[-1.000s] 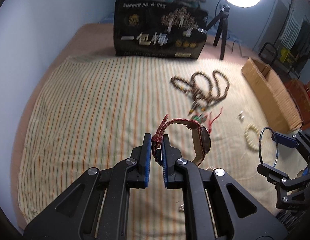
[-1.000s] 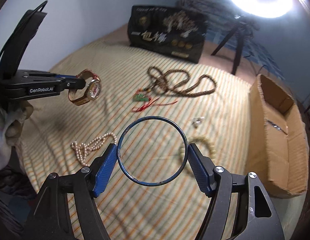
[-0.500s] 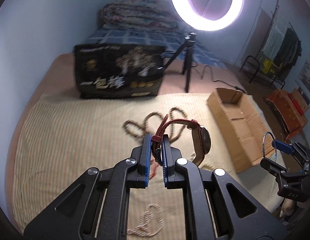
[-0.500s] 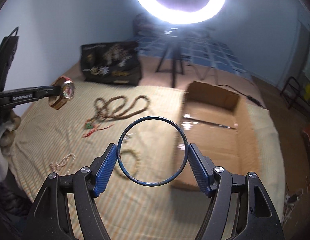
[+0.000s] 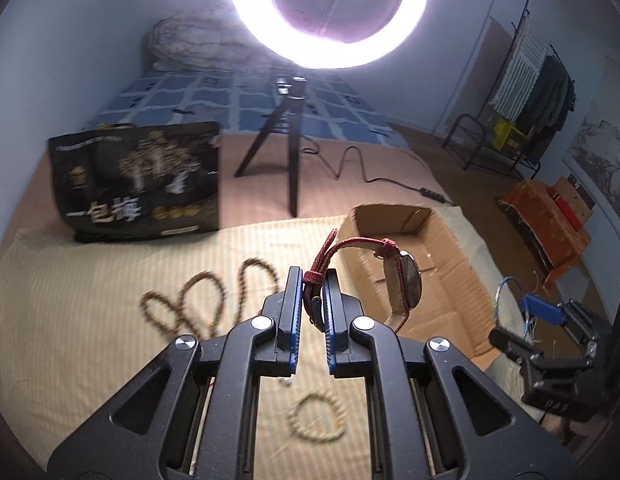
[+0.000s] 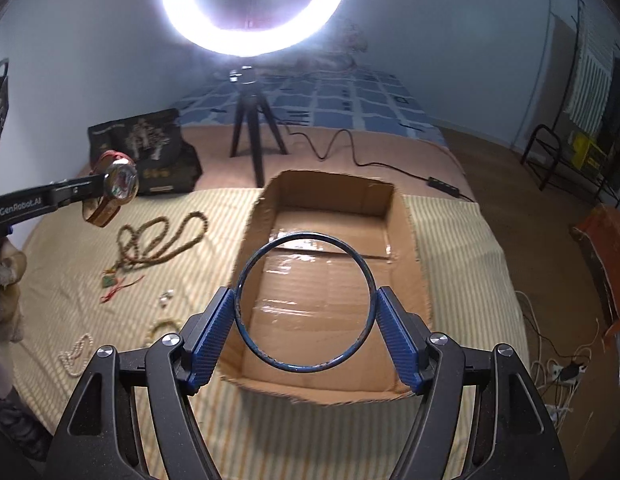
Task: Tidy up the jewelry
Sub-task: 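Carry the watch in the left tool while the right tool carries the bangle over the box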
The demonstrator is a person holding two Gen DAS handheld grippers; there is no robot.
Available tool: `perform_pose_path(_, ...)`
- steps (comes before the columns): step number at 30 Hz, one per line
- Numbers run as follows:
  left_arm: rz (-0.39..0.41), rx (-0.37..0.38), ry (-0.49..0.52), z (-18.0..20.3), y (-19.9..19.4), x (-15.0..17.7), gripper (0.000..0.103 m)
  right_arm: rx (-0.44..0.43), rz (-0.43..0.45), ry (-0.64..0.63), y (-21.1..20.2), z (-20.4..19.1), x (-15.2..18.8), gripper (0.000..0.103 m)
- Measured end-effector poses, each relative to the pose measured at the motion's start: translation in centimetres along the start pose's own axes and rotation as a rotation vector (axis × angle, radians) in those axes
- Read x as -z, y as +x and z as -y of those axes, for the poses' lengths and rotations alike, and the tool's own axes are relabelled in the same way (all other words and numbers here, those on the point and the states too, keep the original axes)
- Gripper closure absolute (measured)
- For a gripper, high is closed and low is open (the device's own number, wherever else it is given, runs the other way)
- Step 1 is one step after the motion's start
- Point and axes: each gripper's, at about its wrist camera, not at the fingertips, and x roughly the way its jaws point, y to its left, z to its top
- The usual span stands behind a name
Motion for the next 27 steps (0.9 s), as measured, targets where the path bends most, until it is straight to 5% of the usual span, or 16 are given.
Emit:
perform_pose_path(13, -0.049, 0.031, 0.020, 4.3, 7.1, -1.6, 0.095, 0.017, -0.053, 0.060, 2.8, 3.7, 0.0, 0.032)
perform_pose_path(27, -0.090, 0.062, 0.005, 6.9, 10.7, -1.5, 0.095, 0.035, -0.103, 0.092, 4.7, 4.6, 0.7, 0.032)
